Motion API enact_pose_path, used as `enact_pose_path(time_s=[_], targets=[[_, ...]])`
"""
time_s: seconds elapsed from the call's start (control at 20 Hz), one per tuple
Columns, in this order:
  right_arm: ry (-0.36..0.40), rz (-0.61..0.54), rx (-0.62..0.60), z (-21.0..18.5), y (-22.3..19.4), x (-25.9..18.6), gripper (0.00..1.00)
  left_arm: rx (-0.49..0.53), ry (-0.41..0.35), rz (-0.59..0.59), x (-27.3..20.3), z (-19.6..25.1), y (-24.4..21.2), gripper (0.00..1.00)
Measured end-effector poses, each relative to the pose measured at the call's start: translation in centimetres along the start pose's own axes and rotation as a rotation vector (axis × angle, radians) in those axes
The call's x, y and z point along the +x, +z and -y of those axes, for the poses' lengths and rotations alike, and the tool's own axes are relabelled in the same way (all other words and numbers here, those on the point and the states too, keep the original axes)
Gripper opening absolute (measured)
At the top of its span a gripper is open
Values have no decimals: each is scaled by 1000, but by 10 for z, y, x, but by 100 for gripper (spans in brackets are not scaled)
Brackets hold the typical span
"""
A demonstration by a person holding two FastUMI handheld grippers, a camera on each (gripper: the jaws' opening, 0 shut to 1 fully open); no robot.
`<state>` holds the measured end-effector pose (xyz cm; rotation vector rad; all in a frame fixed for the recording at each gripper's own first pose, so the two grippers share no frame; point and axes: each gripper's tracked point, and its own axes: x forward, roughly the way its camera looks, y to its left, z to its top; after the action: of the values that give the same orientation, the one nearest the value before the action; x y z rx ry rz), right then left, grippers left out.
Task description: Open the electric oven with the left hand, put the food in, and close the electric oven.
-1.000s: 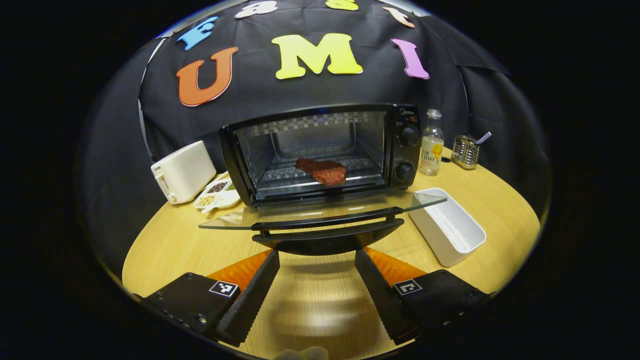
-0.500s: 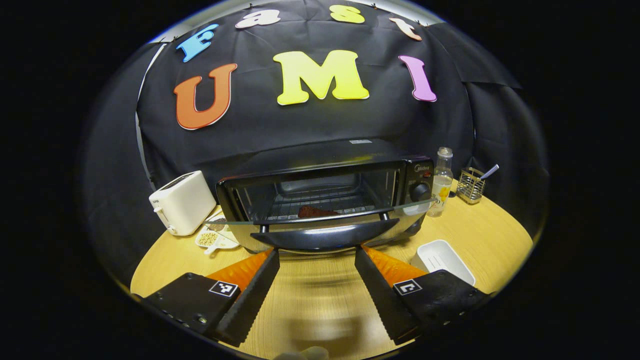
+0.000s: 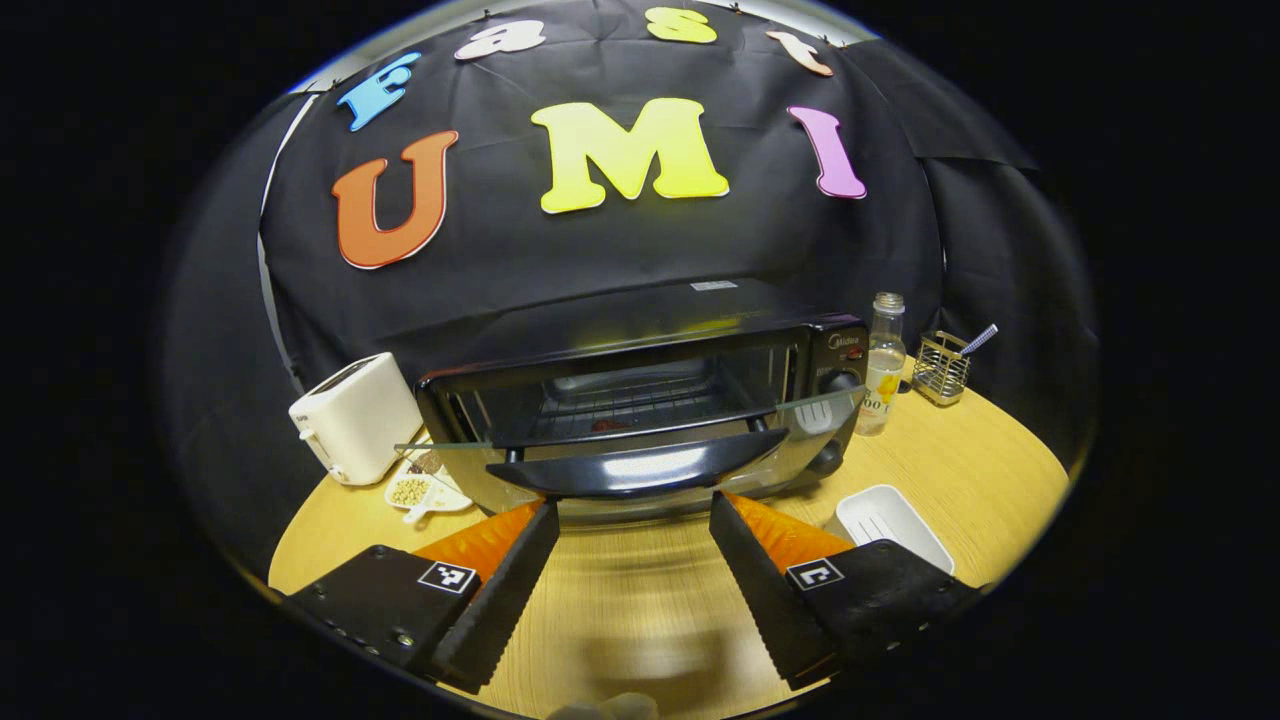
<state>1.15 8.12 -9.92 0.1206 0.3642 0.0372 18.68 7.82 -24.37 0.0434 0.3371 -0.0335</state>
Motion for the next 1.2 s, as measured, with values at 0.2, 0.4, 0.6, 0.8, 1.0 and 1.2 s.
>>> enact_pose_path(time_s=[0.2,0.4,0.6,0.8,1.0,1.2], targets=[[-42,9,-2,10,-1,-13,99,12,5,29,15,-4,19,97],[-64,19,4,12,0,-23,99,7,-21,32,18,7,23,97],[-57,45,-23,7,5,-34,100,-7,-39,39,-3,19,30,97],[-27,73,-45,0,7,-41,99,-40,-67,116,-55,27,53,97],[11,104,-52,3,12,-57,99,-91,-54,226,-141,14,85,97],[39,147,-51,19,19,-87,99,-147,-7,292,-233,-2,98,96]])
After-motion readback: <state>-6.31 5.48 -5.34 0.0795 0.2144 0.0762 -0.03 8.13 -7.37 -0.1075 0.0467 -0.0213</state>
